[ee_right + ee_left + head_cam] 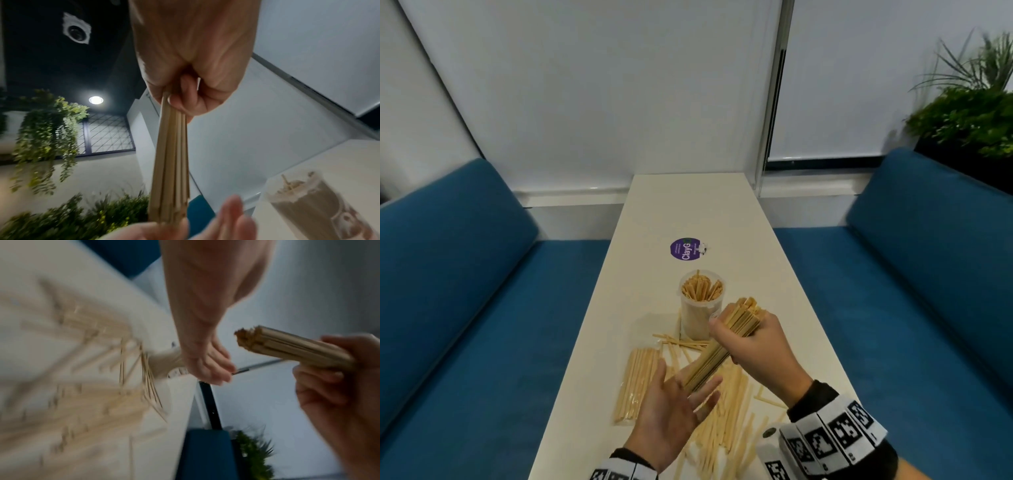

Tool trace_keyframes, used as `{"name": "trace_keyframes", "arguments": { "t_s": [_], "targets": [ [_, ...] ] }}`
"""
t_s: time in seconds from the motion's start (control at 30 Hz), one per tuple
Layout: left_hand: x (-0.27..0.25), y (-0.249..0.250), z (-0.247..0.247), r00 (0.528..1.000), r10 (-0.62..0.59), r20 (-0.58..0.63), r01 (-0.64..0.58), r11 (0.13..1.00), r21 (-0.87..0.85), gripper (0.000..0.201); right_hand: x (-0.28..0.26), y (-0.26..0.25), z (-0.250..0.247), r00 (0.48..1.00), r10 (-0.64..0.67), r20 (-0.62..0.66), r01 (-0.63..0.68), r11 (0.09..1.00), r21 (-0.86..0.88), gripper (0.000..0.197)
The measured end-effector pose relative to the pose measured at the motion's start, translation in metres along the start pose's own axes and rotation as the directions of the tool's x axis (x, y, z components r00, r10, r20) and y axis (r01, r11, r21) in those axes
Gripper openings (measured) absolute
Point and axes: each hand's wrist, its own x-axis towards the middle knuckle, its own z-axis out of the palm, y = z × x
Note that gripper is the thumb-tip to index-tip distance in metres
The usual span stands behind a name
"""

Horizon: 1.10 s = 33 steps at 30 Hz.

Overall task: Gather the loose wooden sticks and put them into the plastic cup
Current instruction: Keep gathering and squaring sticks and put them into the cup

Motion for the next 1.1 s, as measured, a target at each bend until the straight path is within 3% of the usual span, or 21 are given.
{"name": "trace_keyframes", "arguments": {
  "t_s": [0.07,0.13,0.23,0.3,0.33,0.4,0.47,0.53,0.67,0.73,0.87,0.97,1.1],
  "targets": [
    [-0.001,0.002,0.006,0.999,-0.038,0.018,0.041,0.986,-0.164,0.058,-0.002,-0.001,0.009,0.999,-0.017,0.029,0.017,1.000,-0.023,0.025],
    [-0.003,0.004,0.013,1.000,-0.018,0.007,0.019,0.987,-0.158,0.046,-0.004,0.000,0.017,0.997,-0.017,0.074,0.021,0.998,-0.052,0.022],
    [-0.004,0.005,0.013,0.999,0.046,0.008,-0.046,0.999,-0.002,0.041,-0.001,0.002,0.019,0.995,-0.001,0.097,0.007,0.998,-0.062,0.018],
    [-0.002,0.006,0.006,0.988,0.150,0.025,-0.152,0.963,0.224,0.046,0.004,0.003,0.017,0.998,0.011,0.069,-0.007,0.999,-0.047,0.018],
    [-0.001,0.007,0.002,0.970,0.237,0.057,-0.240,0.889,0.390,0.046,0.007,0.003,0.016,0.998,0.018,0.055,-0.016,0.999,-0.043,0.019],
    [-0.004,0.010,-0.001,0.906,0.373,0.200,-0.405,0.628,0.665,0.038,0.011,0.004,0.014,0.999,0.035,0.040,-0.034,0.999,-0.035,0.022],
    [-0.006,0.012,-0.001,0.859,0.390,0.331,-0.487,0.426,0.763,0.030,0.013,0.007,0.015,0.997,0.073,0.039,-0.073,0.997,-0.007,0.022],
    [-0.005,0.013,0.001,0.832,0.396,0.389,-0.523,0.326,0.788,0.028,0.014,0.009,0.017,0.994,0.098,0.056,-0.099,0.995,0.011,0.022],
    [-0.002,0.015,0.000,0.784,0.483,0.389,-0.546,0.240,0.802,0.009,0.025,0.007,0.017,0.984,0.122,0.132,-0.119,0.992,-0.033,0.029],
    [0.000,0.016,-0.007,0.802,0.455,0.387,-0.519,0.210,0.829,0.008,0.034,0.007,0.011,0.974,0.156,0.161,-0.162,0.987,0.022,0.034],
    [0.007,0.018,-0.020,0.873,0.359,0.329,-0.416,0.199,0.887,0.021,0.045,0.014,0.009,0.956,0.208,0.206,-0.216,0.976,0.017,0.019],
    [0.009,0.018,-0.022,0.897,0.342,0.280,-0.372,0.245,0.895,0.023,0.049,0.024,0.017,0.969,0.174,0.175,-0.166,0.984,-0.058,0.022],
    [0.008,0.027,-0.030,0.896,0.415,0.158,-0.317,0.349,0.882,0.025,0.075,0.033,0.017,0.991,0.103,0.080,-0.087,0.979,-0.185,0.024]
  ]
}}
